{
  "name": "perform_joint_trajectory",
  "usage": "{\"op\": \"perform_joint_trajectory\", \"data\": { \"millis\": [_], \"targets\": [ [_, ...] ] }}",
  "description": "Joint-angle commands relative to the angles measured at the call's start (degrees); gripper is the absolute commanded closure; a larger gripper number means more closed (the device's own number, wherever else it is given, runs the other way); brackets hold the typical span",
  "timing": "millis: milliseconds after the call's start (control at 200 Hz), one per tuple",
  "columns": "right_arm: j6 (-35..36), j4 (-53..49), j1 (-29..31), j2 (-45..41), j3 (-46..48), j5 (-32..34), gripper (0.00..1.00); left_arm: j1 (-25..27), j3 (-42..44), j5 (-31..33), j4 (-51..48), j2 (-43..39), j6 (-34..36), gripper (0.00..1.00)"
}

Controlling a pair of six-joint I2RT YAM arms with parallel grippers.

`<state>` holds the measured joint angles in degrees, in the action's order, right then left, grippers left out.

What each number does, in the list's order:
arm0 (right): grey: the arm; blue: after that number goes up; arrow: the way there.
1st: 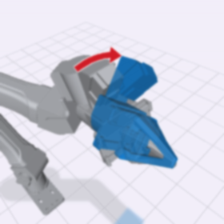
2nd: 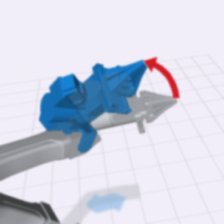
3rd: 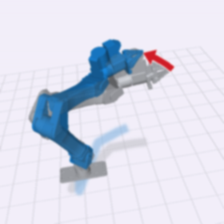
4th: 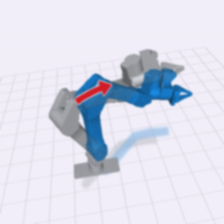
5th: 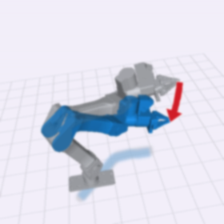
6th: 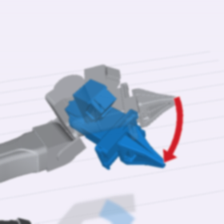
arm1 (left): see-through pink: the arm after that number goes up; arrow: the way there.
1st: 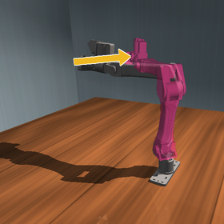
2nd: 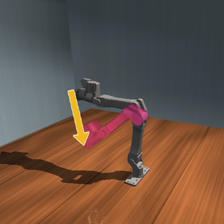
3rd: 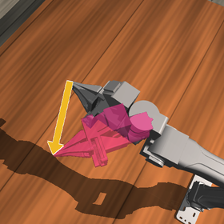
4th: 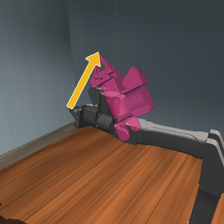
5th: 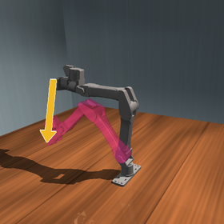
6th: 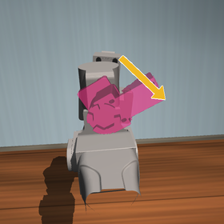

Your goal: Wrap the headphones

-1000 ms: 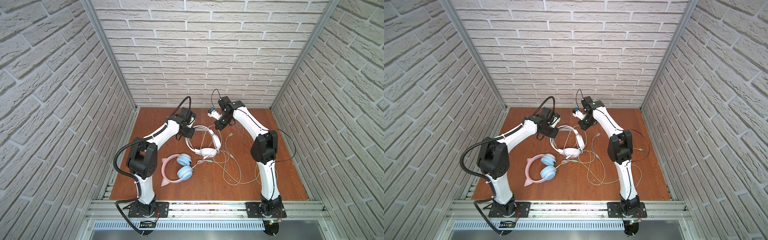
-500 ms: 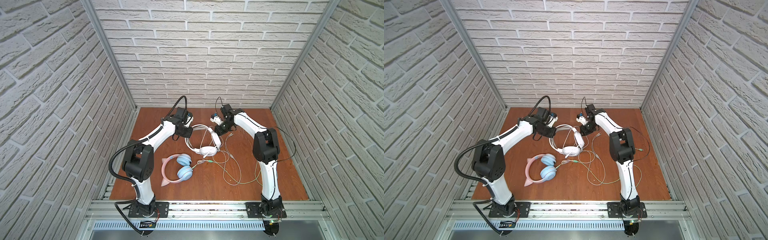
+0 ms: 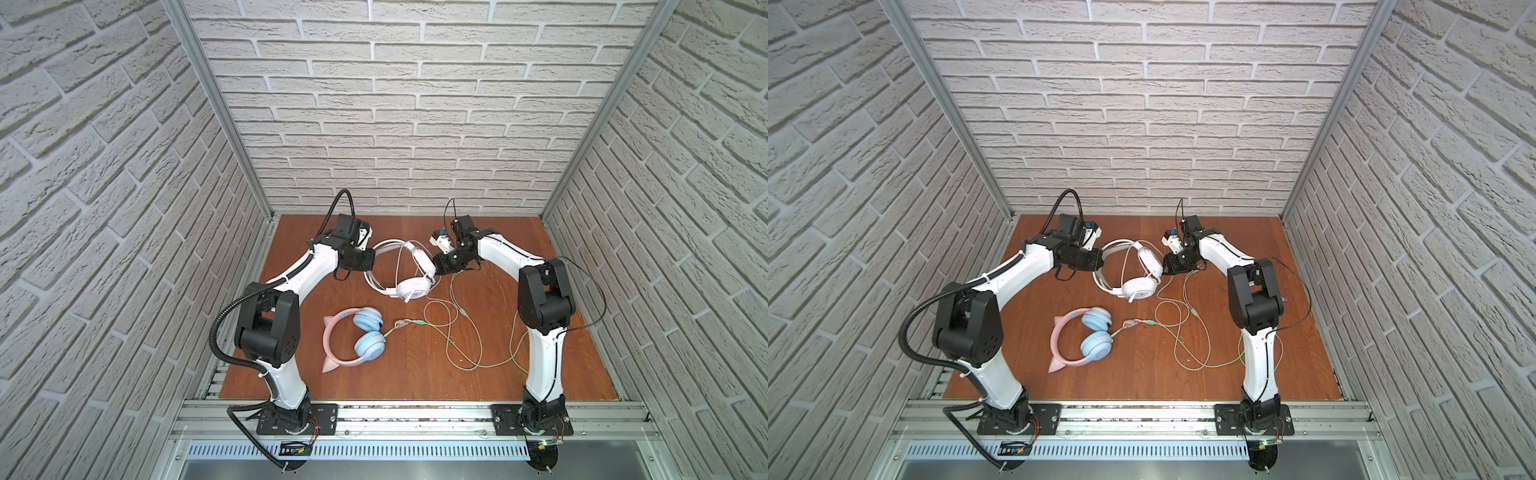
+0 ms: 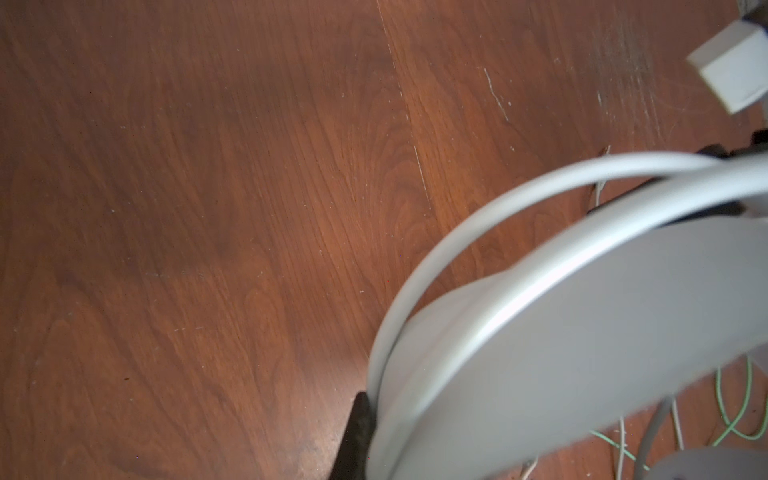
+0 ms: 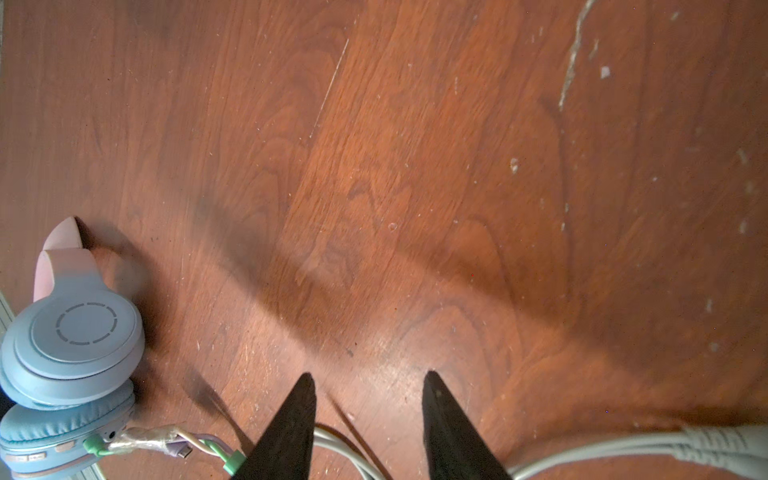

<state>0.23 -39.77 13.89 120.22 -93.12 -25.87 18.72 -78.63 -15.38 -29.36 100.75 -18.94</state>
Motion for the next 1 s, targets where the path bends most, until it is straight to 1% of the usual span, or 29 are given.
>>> {"op": "perform_joint_trajectory", "data": {
  "millis": [0,85,335,395,415,645,915,995],
  "targets": [
    [-2.2,3.8,0.0,-3.9,3.4,0.2,0.49,-0.8,1.7,-4.9,8.9,-2.4,-6.2,1.00],
    [-2.0,4.6,-0.1,-5.0,5.4,0.9,0.46,-0.7,1.9,-5.0,10.5,-2.0,-7.8,1.00],
    [-1.2,4.0,0.0,-6.5,9.0,2.7,0.46,-1.9,1.1,-4.8,13.1,-2.0,-13.3,1.00],
    [-1.1,4.1,0.0,-6.5,10.0,3.1,0.46,-2.3,0.8,-4.9,13.0,-2.0,-14.6,1.00],
    [-1.1,4.1,0.0,-8.3,10.3,3.2,0.46,-2.5,0.6,-4.9,13.1,-2.0,-15.0,1.00],
    [-0.1,3.8,0.1,-9.7,14.3,3.7,0.46,-4.2,0.1,-3.5,13.2,-1.8,-19.3,1.00],
    [1.2,2.7,0.8,-12.1,18.3,5.1,0.46,-5.7,-3.7,-4.4,12.4,0.7,-19.5,1.00],
    [1.4,2.2,1.4,-12.5,19.0,6.5,0.47,-6.0,-4.3,-4.2,13.2,1.0,-20.2,1.00]
  ]
}}
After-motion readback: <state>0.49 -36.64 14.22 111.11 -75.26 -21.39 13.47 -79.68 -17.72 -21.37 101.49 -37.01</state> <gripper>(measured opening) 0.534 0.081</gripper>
